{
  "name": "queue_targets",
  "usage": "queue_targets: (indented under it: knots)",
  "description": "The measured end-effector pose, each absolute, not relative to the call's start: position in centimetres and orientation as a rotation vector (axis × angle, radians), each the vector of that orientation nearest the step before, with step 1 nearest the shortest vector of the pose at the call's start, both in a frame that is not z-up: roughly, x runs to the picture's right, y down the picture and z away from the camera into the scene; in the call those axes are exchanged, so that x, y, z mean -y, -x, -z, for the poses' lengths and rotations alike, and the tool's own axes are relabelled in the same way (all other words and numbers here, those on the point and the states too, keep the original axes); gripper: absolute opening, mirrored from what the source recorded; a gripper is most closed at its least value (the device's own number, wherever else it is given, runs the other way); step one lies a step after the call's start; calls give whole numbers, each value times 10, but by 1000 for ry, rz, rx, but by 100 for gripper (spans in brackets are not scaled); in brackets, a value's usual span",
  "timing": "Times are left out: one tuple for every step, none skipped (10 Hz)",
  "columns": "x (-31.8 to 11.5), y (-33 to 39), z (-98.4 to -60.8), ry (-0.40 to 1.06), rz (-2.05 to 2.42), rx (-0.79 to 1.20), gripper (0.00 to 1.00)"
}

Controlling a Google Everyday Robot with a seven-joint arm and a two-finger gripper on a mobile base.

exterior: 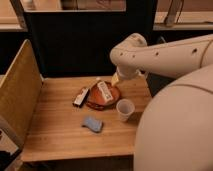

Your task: Place the pepper on the white sponge

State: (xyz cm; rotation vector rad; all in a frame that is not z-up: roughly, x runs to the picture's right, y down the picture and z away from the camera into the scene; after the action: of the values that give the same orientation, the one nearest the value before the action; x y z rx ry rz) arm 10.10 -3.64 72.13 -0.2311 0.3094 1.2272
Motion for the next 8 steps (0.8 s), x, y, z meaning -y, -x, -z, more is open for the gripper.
queue_targets:
  knots:
    - [31, -83, -724, 287, -1115, -290, 80]
    - [27, -70, -726, 332, -1016, -273, 80]
    - [23, -61, -726, 363, -948, -260, 80]
    - [20, -52, -727, 391, -883, -245, 80]
    - [18, -45, -727, 413, -832, -232, 80]
    - [16, -41, -727, 426, -802, -225, 80]
    - [15, -40, -726, 431, -788, -221, 80]
    - [17, -40, -724, 423, -778, -218, 80]
